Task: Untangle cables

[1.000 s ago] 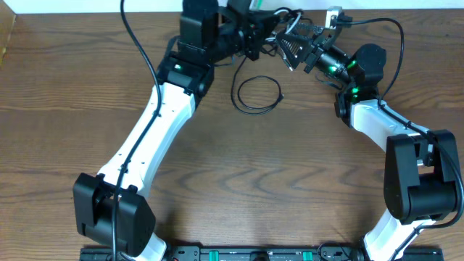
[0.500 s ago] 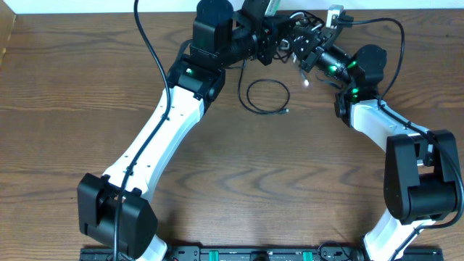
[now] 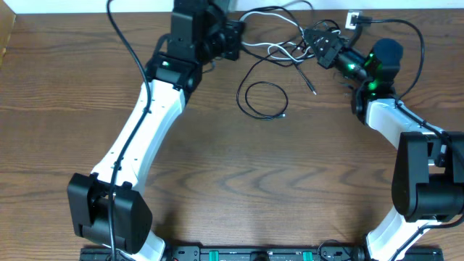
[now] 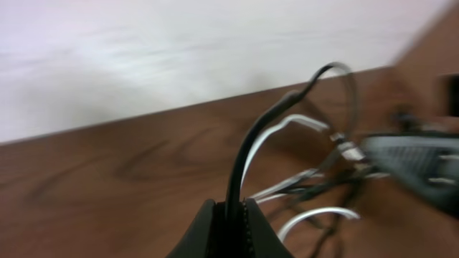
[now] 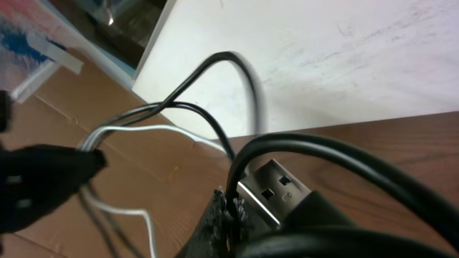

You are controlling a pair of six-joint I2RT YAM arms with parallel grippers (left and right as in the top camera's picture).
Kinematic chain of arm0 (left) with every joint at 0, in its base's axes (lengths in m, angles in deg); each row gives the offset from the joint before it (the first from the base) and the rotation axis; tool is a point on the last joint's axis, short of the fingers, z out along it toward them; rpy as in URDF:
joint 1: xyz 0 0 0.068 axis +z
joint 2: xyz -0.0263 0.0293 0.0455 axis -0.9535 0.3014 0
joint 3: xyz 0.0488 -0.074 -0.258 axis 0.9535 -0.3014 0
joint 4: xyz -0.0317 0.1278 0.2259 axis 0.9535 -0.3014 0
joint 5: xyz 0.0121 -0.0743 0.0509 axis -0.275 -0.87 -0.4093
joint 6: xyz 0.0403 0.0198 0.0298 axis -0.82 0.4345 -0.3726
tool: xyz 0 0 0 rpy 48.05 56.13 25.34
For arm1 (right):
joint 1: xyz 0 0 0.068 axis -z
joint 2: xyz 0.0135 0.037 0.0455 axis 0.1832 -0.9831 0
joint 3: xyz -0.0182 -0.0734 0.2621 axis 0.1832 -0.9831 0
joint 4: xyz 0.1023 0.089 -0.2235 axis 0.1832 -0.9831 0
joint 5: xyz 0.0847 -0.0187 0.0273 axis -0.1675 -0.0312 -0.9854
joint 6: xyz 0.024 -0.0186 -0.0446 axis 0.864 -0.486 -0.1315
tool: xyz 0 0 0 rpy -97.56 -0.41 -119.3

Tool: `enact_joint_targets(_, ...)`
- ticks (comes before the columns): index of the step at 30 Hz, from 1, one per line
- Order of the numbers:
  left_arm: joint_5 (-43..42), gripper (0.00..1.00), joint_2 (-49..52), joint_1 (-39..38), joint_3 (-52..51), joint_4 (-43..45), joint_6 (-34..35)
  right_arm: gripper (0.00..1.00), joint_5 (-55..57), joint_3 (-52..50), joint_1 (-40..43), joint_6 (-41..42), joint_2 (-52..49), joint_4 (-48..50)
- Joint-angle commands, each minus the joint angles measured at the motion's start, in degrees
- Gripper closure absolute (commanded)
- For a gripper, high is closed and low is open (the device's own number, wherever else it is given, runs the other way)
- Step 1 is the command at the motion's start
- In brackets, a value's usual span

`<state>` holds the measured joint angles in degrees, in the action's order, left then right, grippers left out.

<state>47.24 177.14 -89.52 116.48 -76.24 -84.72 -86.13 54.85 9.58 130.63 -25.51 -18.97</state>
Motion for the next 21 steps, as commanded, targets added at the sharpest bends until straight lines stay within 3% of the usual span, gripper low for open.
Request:
enact_joint_targets(1, 10.9, 0.92, 0.0, 2.2, 0.2, -2.7, 0.3, 0.99, -1.5, 0.4, 1.5, 3.0, 0.6, 0.0)
enact_joint_targets(8, 19.4, 0.92, 0.0, 5.9, 0.2, -9.9, 5.2, 0.99, -1.6, 0.4, 2.1, 3.8, 0.6, -0.2)
enact_joint_targets(21, 19.6, 0.92, 0.0, 13.5, 0.2, -18.7, 18.2, 0.99, -0.7, 0.4, 4.9, 7.9, 0.6, -7.7)
